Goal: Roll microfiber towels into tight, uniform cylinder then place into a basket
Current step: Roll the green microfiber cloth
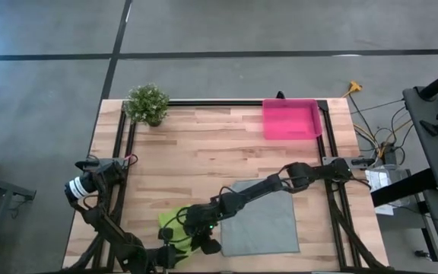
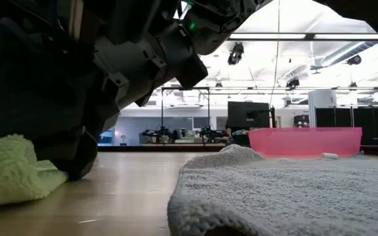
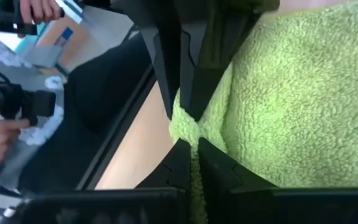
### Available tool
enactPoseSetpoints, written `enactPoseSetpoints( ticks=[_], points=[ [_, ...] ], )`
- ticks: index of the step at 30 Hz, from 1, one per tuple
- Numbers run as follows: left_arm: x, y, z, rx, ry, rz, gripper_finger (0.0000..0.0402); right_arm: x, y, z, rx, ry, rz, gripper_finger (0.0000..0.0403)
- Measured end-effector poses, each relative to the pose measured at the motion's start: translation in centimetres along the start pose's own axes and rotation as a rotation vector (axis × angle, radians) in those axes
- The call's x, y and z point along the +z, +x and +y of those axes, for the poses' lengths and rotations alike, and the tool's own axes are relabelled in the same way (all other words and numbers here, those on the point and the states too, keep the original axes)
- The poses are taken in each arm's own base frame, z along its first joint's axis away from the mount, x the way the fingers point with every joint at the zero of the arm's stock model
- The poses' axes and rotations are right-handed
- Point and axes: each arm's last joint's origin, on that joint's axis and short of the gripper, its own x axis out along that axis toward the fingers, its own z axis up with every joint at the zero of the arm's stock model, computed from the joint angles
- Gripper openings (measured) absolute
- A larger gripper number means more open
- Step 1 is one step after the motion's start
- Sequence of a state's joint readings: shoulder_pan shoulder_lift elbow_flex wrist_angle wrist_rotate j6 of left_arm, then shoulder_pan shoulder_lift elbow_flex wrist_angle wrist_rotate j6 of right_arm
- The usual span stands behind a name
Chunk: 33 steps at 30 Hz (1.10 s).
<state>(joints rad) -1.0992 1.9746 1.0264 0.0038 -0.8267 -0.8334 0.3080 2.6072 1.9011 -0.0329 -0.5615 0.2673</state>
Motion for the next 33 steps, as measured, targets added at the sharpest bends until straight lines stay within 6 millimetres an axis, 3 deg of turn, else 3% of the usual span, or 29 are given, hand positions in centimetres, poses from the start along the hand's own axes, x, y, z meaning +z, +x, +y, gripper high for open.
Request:
enactPoseSetpoints(
  ticks=[4, 11, 14, 20, 23, 30, 33],
  points=[
    [0.8, -1.0, 0.3, -0.029, 0.018, 0.051, 0.0068, 0.1, 0.0, 0.0, 0.009, 0.02, -0.008, 0.0012],
    [1.0, -1.2, 0.4, -0.018, 0.05, 0.059, 0.0203, 0.1, 0.0, 0.0, 0.013, 0.033, -0.009, 0.0013],
    [2.4, -1.5, -0.4, 0.01, 0.118, -0.019, 0.0231, 0.3, -0.1, 0.0, 0.016, 0.061, -0.02, 0.0013],
    [6.0, -2.2, -2.2, 0.069, 0.366, -0.13, 0.0237, 0.5, -0.5, -0.6, 0.021, 0.111, -0.032, 0.0013],
    [6.8, -1.7, -2.7, 0.083, 0.424, -0.116, 0.0237, 0.6, -0.6, -0.7, 0.02, 0.121, -0.036, 0.0013],
    [3.2, 1.7, -3.5, 0.081, 0.557, 0.161, 0.02, 0.8, -0.7, -0.9, 0.021, 0.148, -0.048, 0.0013],
    [3.0, 2.2, -4.0, 0.144, 0.569, 0.227, 0.0174, 0.8, -0.7, -0.9, 0.02, 0.148, -0.048, 0.0013]
  ],
)
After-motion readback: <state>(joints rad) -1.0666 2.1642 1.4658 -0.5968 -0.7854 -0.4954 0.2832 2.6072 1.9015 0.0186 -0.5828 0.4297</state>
